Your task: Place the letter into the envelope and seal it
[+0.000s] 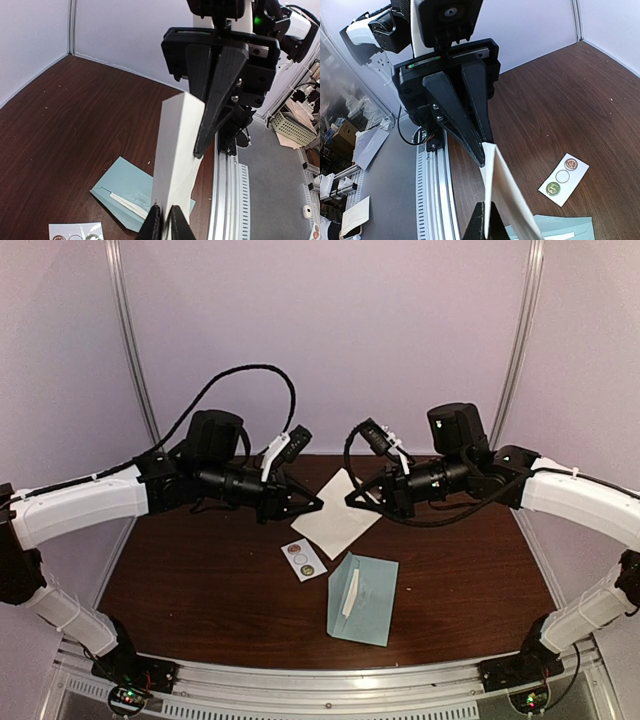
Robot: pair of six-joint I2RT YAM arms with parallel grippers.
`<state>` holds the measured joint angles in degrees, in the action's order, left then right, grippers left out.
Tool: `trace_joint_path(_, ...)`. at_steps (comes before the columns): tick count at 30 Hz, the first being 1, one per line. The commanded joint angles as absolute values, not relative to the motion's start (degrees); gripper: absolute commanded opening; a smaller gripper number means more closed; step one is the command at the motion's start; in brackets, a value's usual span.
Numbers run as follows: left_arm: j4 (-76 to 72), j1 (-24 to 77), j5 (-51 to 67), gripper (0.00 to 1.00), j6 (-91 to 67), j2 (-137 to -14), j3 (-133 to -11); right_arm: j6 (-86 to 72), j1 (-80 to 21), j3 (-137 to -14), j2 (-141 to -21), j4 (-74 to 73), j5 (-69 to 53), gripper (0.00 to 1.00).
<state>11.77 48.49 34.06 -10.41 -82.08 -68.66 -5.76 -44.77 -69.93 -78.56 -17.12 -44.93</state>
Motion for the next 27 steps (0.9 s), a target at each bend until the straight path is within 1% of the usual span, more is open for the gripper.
trace_joint_path(1,10.9,48.8,36.0,0.02,-10.4,-82.9,-70.6,-5.4,-45.2,-71.3,-78.2,-16.8,-43.5,0.00)
trace_joint_path(2,10.8,48.8,36.0,0.00,-10.5,-82.9,-70.6,-5.4,-45.3,-71.3,-78.1,-16.8,-43.3,0.00)
trace_joint_path(5,10.8,48.8,35.7,0.00,-10.6,-82.7,-70.6,-5.8,-45.3,-70.9,-77.8,-16.1,-42.3,0.00)
trace_joint_path(6,10.6,48.8,35.4,0.00,-10.7,-82.4,-70.5,-6.2,-45.2,-70.6,-77.4,-15.8,-41.5,0.03)
trace_joint_path(8,9.5,48.8,33.7,0.00,-11.3,-81.6,-69.6,-7.1,-45.1,-69.9,-76.2,-14.5,-37.5,0.12)
trace_joint_path(9,8.6,48.8,32.4,0.00,-11.7,-80.9,-69.0,-7.9,-44.8,-69.2,-75.3,-13.4,-35.7,0.18)
trace_joint_path(10,7.7,48.8,31.0,0.00,-12.2,-80.1,-68.3,-9.0,-44.3,-68.4,-74.3,-12.1,-34.4,0.26)
trace_joint_path(11,6.7,48.8,29.6,0.00,-12.8,-79.4,-67.7,-10.1,-43.8,-67.4,-73.2,-10.6,-33.4,0.37)
trace_joint_path(13,4.1,48.8,27.4,0.00,-14.5,-77.8,-66.0,-12.4,-42.5,-65.1,-70.6,-6.6,-32.3,0.54)
trace_joint_path(14,2.8,48.8,27.2,0.00,-15.2,-77.2,-65.3,-13.5,-42.0,-63.7,-69.2,-4.5,-31.8,0.63)
trace_joint_path(16,0.7,48.7,28.2,0.00,-16.3,-76.6,-64.3,-14.9,-41.4,-61.5,-66.9,-1.1,-30.9,0.79)
trace_joint_path(19,0.4,48.7,31.5,0.00,-16.6,-77.0,-64.7,-15.2,-41.3,-60.0,-64.8,0.6,-31.4,0.96)
trace_joint_path(21,1.0,48.7,34.2,0.00,-16.3,-77.8,-65.3,-14.8,-41.2,-60.1,-64.4,0.9,-32.6,1.00)
trace_joint_path(27,4.4,49.1,42.7,0.00,-14.2,-79.9,-66.9,-11.8,-41.2,-63.9,-67.0,-6.0,-42.0,1.00)
